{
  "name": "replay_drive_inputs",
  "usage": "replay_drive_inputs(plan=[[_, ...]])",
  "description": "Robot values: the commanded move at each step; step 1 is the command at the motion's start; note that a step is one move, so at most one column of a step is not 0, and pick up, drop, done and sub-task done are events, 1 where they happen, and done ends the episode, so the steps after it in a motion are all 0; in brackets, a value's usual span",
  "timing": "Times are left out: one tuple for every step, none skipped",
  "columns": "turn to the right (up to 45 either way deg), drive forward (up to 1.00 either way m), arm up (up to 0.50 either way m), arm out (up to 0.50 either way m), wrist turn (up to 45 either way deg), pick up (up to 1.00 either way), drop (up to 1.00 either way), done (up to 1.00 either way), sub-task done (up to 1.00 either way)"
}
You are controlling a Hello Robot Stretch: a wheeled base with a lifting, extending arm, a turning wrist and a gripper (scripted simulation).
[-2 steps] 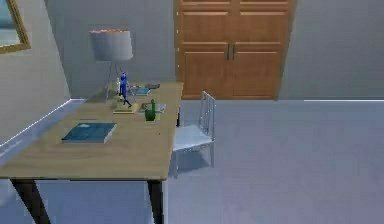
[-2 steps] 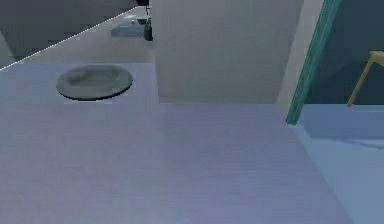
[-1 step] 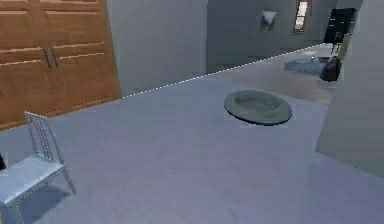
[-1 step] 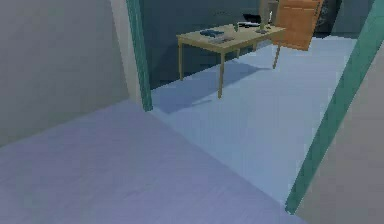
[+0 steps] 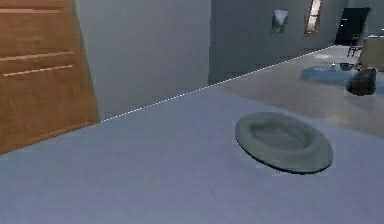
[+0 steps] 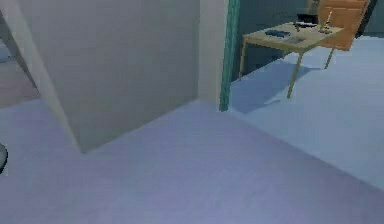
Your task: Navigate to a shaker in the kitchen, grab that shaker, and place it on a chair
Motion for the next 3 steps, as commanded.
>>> replay_drive_inputs(plan=[[0.0, 1.0, 0.0, 0.0, 0.0, 0.0, 0.0, 0.0, 0.0], [3.0, 0.0, 0.0, 0.0, 0.0, 0.0, 0.0, 0.0, 0.0], [-3.0, 0.0, 0.0, 0.0, 0.0, 0.0, 0.0, 0.0, 0.0]])
